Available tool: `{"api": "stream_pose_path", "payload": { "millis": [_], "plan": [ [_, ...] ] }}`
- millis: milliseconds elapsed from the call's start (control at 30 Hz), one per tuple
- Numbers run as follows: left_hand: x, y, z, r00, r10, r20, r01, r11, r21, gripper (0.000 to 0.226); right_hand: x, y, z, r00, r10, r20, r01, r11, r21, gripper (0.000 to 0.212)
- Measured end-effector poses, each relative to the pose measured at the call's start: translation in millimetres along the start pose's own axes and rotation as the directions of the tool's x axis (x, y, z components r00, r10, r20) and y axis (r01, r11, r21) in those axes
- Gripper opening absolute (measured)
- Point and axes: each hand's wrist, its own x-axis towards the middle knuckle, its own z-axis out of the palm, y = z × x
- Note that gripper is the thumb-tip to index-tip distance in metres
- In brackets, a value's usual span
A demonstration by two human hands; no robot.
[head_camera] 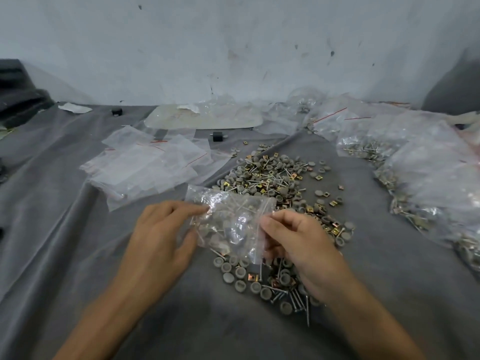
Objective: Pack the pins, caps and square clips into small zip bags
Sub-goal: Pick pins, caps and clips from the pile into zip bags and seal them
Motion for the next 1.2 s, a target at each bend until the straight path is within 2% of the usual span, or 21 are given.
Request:
{"api": "stream_pose_path", "payload": {
  "millis": [67,100,167,233,300,400,467,533,667,733,867,967,1133,1200],
  "plan": [
    [-3.2,13.3,2.2,0.999,-0.026,-0.044,0.023,0.998,-0.065,0.03,-1.8,2.8,7.3,0.999,-0.039,-0.019,0.039,0.999,-0.014,0.017],
    [-5.4,21.6,3.9,0.998,-0.056,-0.016,0.053,0.986,-0.16,0.027,-3.0,4.2,12.1,0.998,-0.051,-0.027,0.051,0.998,-0.024,0.018],
    [-9.7,35.5,10.2,0.983,-0.114,0.147,0.16,0.921,-0.356,0.037,-6.3,6.1,21.0,0.998,-0.064,-0.017,0.064,0.998,-0.017,0.022],
    [-12.4,41.5,18.9,0.95,-0.09,0.3,0.215,0.883,-0.418,0.05,-9.7,5.9,27.6,0.997,-0.069,0.035,0.068,0.998,0.013,0.021],
    [-11.3,41.1,22.2,0.942,-0.09,0.324,0.247,0.838,-0.487,0.038,-11.1,4.8,30.7,0.991,-0.09,0.102,0.09,0.996,0.002,0.018],
    [-6.0,33.6,17.2,0.938,-0.158,0.309,0.317,0.753,-0.577,0.013,-9.9,3.6,27.9,0.986,-0.142,0.087,0.149,0.985,-0.082,0.012],
    [-4.8,28.8,13.3,0.948,-0.2,0.247,0.306,0.782,-0.543,0.009,-9.0,3.5,25.0,0.983,-0.164,0.081,0.174,0.974,-0.142,0.004],
    [-6.3,27.6,10.6,0.966,-0.191,0.173,0.25,0.857,-0.451,0.007,-9.5,5.3,24.5,0.971,-0.22,0.088,0.236,0.937,-0.259,0.012],
    [-14.4,34.6,12.8,0.977,-0.087,0.195,0.124,0.975,-0.183,0.035,-12.7,16.4,32.5,0.944,-0.315,0.101,0.328,0.854,-0.403,0.024],
    [-16.7,36.1,14.7,0.979,-0.083,0.184,0.107,0.987,-0.124,0.04,-12.8,21.9,34.7,0.923,-0.377,0.074,0.361,0.786,-0.502,0.024],
    [-18.3,39.5,16.1,0.985,-0.051,0.166,0.069,0.992,-0.106,0.032,-13.9,24.9,37.0,0.894,-0.448,0.021,0.37,0.709,-0.601,0.026],
    [-20.9,43.7,16.7,0.988,-0.01,0.155,0.02,0.998,-0.067,0.029,-13.7,26.1,36.5,0.893,-0.45,0.002,0.346,0.684,-0.642,0.03],
    [-20.6,49.0,13.4,0.983,0.021,0.185,-0.012,0.999,-0.05,0.023,-14.0,23.6,36.1,0.904,-0.424,0.054,0.358,0.683,-0.637,0.026],
    [-16.7,48.8,7.5,0.993,0.067,0.093,-0.068,0.998,0.01,0.029,-12.2,22.2,32.2,0.907,-0.418,0.051,0.331,0.634,-0.699,0.03]
  ]
}}
